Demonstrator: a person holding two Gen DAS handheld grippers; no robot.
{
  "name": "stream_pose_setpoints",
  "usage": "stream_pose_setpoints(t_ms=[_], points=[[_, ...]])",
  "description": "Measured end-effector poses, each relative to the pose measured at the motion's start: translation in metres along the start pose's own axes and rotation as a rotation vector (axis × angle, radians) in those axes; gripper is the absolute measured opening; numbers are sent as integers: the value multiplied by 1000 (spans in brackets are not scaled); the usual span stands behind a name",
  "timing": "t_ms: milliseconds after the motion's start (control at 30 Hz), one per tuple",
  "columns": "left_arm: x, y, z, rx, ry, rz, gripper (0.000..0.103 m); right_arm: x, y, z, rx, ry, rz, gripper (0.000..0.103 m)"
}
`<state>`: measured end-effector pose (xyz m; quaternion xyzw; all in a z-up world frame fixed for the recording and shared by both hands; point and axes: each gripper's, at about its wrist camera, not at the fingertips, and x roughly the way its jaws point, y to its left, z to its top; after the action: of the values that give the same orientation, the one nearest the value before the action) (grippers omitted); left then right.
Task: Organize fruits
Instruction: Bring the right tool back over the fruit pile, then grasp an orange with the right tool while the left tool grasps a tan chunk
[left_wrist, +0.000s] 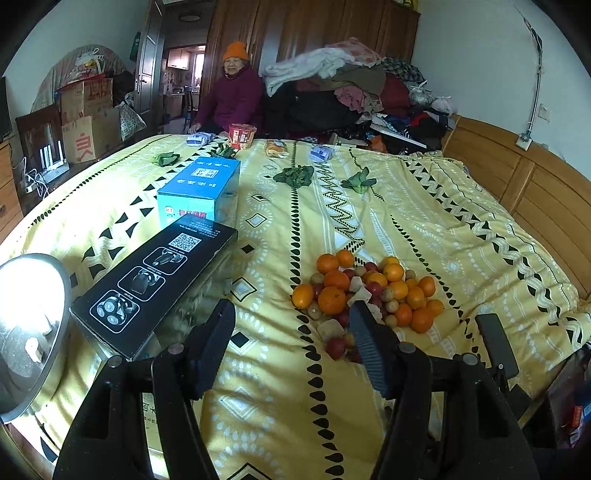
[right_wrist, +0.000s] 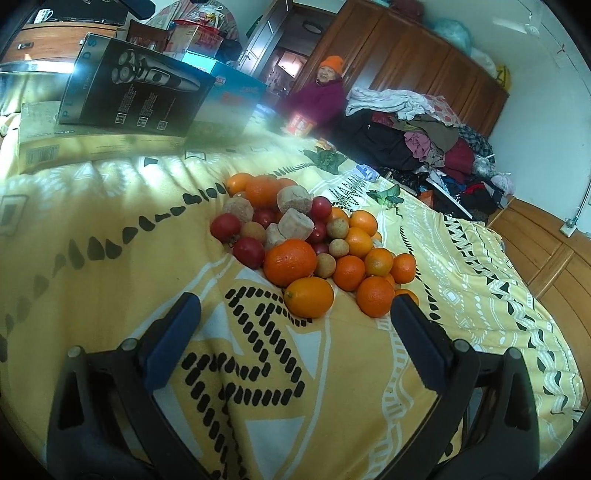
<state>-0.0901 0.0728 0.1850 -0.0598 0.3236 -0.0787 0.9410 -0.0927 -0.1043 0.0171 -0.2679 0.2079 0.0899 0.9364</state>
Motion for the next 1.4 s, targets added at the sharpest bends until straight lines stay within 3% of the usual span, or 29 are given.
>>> stream_pose_setpoints(t_ms=[467, 800, 967, 1033, 1067, 1300, 1400], points=[[4, -9, 3, 14, 4, -2, 66, -9, -30, 3, 159, -33, 29, 103], [24, -15, -9, 19, 56, -31, 66, -34, -49, 24, 148, -117, 38, 103], [54, -13, -30, -3, 156, -61, 66, -10, -81, 33, 261, 30, 204, 99], [65, -15, -40, -1, 186, -67, 66, 13, -89, 33, 305, 110, 294, 74], [69, -16, -43, -1, 200, -69, 66, 25, -92, 33, 318, 143, 322, 71], [82, -12, -51, -14, 241, -76, 66, 82, -75, 41, 285, 243, 515, 70], [83, -11, -50, -19, 242, -85, 66, 99, -66, 40, 256, 279, 518, 70]])
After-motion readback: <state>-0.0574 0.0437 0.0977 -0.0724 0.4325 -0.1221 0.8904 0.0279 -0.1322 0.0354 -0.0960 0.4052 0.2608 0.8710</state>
